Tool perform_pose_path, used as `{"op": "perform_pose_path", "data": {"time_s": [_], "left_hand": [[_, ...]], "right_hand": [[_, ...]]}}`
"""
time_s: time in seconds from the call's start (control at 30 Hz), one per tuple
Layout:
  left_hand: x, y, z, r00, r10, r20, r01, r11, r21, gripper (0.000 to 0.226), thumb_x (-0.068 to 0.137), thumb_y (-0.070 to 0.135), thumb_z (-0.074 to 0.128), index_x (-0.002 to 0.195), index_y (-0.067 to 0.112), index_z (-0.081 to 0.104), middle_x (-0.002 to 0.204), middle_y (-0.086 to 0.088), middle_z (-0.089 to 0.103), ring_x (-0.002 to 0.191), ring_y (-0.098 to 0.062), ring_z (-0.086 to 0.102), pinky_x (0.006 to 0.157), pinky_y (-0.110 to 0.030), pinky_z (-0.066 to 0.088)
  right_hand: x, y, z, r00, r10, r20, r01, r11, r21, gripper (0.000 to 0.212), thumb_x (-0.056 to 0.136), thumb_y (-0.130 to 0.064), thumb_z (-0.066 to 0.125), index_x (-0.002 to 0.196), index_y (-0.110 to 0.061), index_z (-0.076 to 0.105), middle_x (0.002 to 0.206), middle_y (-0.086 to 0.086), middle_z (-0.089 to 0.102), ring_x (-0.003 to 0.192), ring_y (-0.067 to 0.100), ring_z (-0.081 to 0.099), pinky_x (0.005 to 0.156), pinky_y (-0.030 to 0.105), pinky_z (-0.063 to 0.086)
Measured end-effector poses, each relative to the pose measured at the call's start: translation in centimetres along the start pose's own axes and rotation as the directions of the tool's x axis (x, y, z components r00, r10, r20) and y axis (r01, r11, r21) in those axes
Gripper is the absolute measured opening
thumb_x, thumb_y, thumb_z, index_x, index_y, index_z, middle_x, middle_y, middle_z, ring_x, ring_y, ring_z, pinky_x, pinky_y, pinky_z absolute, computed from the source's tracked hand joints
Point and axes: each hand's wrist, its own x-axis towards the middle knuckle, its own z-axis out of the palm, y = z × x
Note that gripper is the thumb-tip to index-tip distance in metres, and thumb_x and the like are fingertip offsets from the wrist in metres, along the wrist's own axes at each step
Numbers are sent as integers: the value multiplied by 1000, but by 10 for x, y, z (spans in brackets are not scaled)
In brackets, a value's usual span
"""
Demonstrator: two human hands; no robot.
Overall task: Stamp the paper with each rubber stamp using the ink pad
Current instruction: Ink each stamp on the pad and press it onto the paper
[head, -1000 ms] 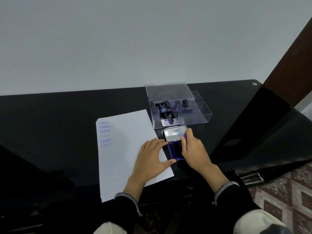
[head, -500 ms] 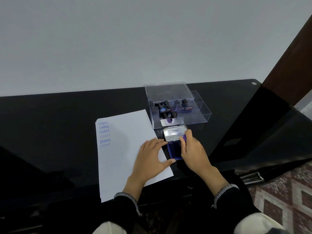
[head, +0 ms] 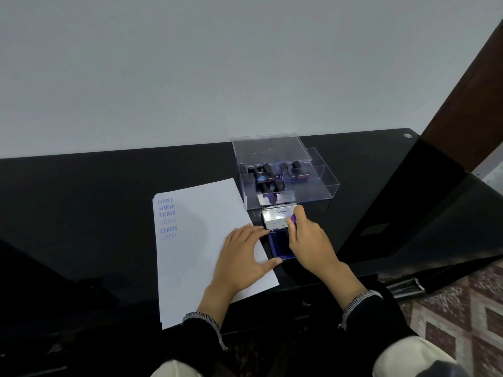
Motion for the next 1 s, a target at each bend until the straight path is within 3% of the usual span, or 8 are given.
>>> {"op": "perform_pose_path", "data": {"time_s": [0.13,0.27,0.4,0.63,0.83,1.0], "left_hand": [[0,0,1,1000,2,-14,-2,1000,-2,71,81,71,54,141,38,39,148,17,38,141,-5,22,115,-23,4],[0,-1,1,1000,4,-18,-4,1000,-1,71,81,71,54,141,38,39,147,17,38,141,-4,21,113,-21,2],[0,-1,1,1000,4,-15,-4,1000,1,71,81,72,53,141,38,39,147,17,37,141,-4,21,113,-21,2],[0,0,0,1000,-1,-9,1,1000,0,70,81,71,54,141,39,39,147,18,37,141,-4,21,111,-19,0],[-1,1,0,1000,-4,-21,4,1000,-12,70,81,70,56,141,38,40,147,18,38,141,-4,22,112,-20,2],[-1,1,0,1000,-4,-10,4,1000,0,70,80,71,55,141,39,39,147,18,37,141,-3,21,112,-19,2]], "right_hand": [[-13,2,5,999,14,-43,-11,997,76,11,102,-25,37,92,-20,33,72,-2,53,59,11,53,46,21,38],[-12,4,2,999,24,-23,-21,992,123,11,102,-25,36,92,-21,34,72,0,56,60,15,56,50,34,48],[-3,4,-4,1000,3,26,-6,993,116,11,102,-24,38,93,-18,34,64,-1,52,51,16,53,42,31,39],[3,0,-5,999,10,31,-11,999,35,10,102,-26,37,96,-20,33,63,-3,50,49,9,49,42,18,26],[-11,2,1,1000,8,-15,-6,994,105,12,102,-25,37,91,-20,34,72,-2,54,59,11,54,46,24,40],[-6,6,-3,1000,-5,30,1,993,117,11,102,-27,37,94,-20,33,69,-1,55,55,14,55,46,33,47]]}}
